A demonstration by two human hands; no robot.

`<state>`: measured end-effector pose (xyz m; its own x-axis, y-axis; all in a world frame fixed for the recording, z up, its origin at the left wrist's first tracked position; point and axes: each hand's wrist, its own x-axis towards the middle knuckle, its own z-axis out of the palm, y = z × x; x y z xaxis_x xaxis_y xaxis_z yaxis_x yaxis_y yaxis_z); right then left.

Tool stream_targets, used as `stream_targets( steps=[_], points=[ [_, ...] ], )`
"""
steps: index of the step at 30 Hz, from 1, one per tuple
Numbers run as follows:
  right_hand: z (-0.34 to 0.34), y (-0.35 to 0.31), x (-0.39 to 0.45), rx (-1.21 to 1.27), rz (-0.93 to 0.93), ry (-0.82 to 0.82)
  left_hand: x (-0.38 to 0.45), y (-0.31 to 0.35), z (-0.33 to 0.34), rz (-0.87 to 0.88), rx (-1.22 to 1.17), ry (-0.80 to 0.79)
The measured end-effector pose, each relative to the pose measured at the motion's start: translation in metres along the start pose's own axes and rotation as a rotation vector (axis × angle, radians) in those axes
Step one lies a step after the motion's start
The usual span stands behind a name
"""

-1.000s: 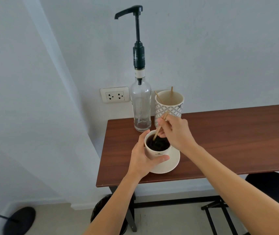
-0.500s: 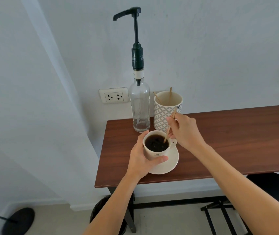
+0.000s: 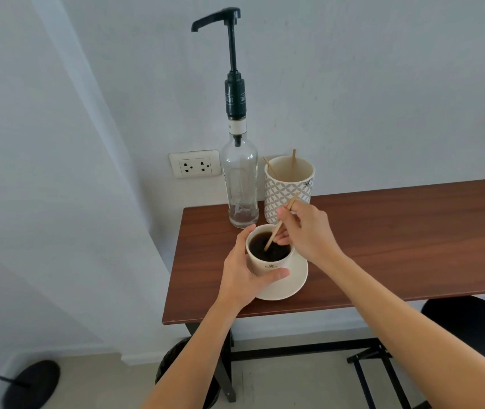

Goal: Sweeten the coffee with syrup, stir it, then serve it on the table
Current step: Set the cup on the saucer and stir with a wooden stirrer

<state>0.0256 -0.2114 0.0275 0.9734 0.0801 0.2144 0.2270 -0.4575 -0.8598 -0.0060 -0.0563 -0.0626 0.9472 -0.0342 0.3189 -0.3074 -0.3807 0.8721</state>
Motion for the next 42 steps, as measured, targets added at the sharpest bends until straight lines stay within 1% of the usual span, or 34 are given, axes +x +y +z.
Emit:
stream_targets(
  steps=[4,6,9,10,13,15,16,19,22,24,27,30,33,40,42],
  points=[
    [-0.009,0.005,0.004,-0.147,-0.081,0.104,-0.001,0.001,0.001,0.003,0.007,0.009],
    [-0.014,0.005,0.002,-0.192,-0.109,0.098,0.0,0.003,0.0,0.016,0.011,0.019],
    [-0.012,0.0,-0.004,-0.153,-0.135,0.029,0.0,0.003,0.0,0.025,-0.002,0.018],
    [-0.012,-0.002,-0.006,-0.145,-0.167,0.039,0.0,0.003,0.0,0.028,-0.006,0.019],
    [-0.021,-0.008,-0.011,-0.143,-0.295,0.153,-0.001,0.004,0.0,0.028,-0.014,0.016],
    [-0.028,-0.009,-0.014,-0.139,-0.318,0.154,-0.001,0.003,0.0,0.015,-0.016,0.009],
    [-0.03,-0.01,-0.015,-0.141,-0.319,0.15,-0.001,0.002,0.0,0.012,-0.017,0.006],
    [-0.034,-0.009,-0.016,-0.09,-0.301,0.204,0.0,0.001,0.0,0.015,-0.019,0.002],
    [-0.037,-0.011,-0.017,-0.097,-0.282,0.21,-0.001,0.002,0.0,0.0,-0.012,0.008],
    [-0.039,-0.011,-0.018,-0.073,-0.27,0.256,-0.001,0.003,0.0,0.003,-0.018,0.008],
    [-0.039,-0.011,-0.019,-0.075,-0.25,0.226,-0.001,0.003,0.0,-0.007,-0.015,0.006],
    [-0.037,-0.008,-0.021,-0.038,-0.232,0.269,-0.002,0.004,0.0,0.008,-0.019,0.012],
    [-0.035,-0.006,-0.021,-0.038,-0.215,0.246,-0.002,0.003,0.0,-0.001,-0.008,0.009],
    [-0.035,0.0,-0.019,0.023,-0.162,0.29,-0.001,0.004,-0.001,-0.006,-0.011,0.003],
    [-0.036,0.001,-0.019,0.039,-0.137,0.28,-0.001,0.003,-0.001,-0.022,-0.007,-0.008]
  ],
)
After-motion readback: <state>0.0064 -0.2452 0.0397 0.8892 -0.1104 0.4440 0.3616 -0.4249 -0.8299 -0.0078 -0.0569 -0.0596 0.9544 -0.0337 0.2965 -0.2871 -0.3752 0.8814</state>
